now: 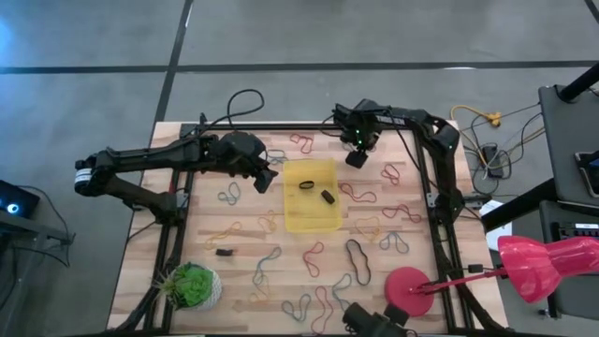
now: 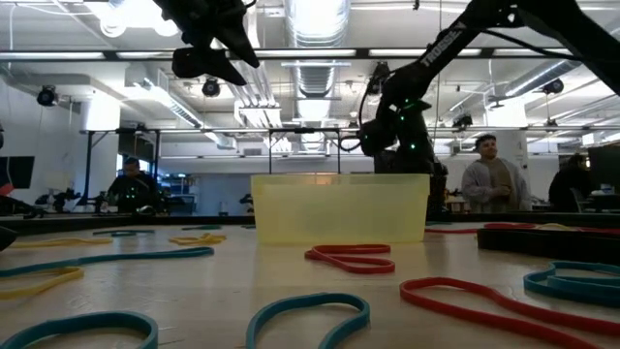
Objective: Pick and place rubber bands into bin
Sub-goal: Put the blue rubber band into the yellow bin
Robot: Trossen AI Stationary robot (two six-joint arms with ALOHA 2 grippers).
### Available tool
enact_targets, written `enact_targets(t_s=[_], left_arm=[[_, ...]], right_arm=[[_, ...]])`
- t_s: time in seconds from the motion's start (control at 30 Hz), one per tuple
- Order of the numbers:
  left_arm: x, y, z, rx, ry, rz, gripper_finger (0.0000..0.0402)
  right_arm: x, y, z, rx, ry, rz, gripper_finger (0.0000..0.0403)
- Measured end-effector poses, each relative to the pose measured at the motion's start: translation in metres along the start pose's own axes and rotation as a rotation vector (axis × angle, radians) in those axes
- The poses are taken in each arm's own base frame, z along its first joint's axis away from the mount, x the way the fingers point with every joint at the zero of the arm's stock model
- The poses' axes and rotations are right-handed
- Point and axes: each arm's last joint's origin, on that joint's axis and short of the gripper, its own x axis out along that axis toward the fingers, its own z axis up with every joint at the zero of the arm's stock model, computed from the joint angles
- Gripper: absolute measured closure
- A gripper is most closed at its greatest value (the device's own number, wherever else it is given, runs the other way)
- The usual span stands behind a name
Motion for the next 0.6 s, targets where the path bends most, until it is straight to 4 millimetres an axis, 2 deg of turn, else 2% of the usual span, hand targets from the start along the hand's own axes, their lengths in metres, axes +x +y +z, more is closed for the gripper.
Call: enact_targets(t_s=[0.13,0.37,0.6], left_arm=[[0.000,0.000,0.000,0.001,-0.008,0.013,0.0197],[0.000,0.000,0.000,0.000,-0.008,0.014,0.0197],[0.000,0.000,0.000,-0.001,-0.008,0.014,0.0197]], right_arm=[[0.004,0.004,0.002,-0.078,0.009,-0.006,0.0177],[-0.007,0.001,0.009,-0.154,-0.054,-0.052,0.0177],[-0.004,0.001,0.013,-0.255,-0.066,-0.056,0.0177]])
